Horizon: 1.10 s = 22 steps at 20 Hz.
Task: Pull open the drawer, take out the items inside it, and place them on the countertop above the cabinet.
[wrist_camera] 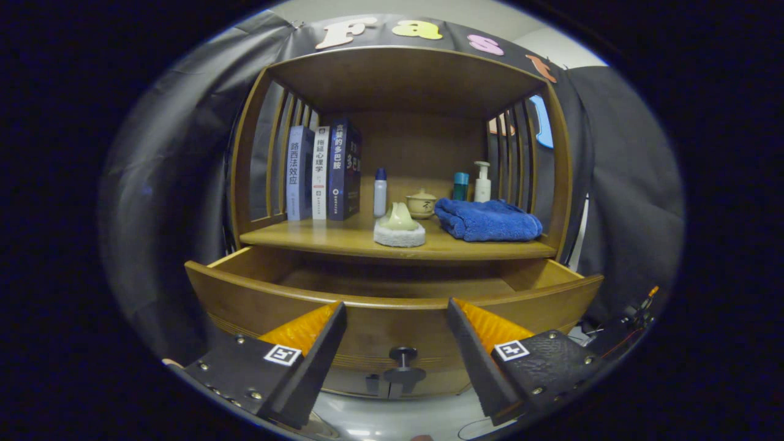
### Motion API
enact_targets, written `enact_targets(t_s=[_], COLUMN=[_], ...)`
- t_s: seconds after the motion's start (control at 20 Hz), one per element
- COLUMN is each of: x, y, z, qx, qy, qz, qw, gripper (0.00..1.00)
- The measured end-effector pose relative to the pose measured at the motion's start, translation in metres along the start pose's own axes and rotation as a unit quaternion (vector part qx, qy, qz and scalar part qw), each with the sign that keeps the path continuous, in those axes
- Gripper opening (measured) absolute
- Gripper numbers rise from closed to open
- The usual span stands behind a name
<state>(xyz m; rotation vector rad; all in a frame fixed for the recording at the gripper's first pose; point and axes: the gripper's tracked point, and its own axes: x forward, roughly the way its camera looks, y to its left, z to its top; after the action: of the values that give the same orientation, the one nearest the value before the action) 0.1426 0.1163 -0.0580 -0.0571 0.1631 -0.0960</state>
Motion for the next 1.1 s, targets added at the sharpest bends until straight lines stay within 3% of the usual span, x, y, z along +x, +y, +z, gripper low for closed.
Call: enact_targets(t_s=[1.1], x=[0.042], y=[0.002], z=[0.007], qx=[-0.004], qy=[0.006], qz=[-0.001], qw=[1.000], gripper=[0.99])
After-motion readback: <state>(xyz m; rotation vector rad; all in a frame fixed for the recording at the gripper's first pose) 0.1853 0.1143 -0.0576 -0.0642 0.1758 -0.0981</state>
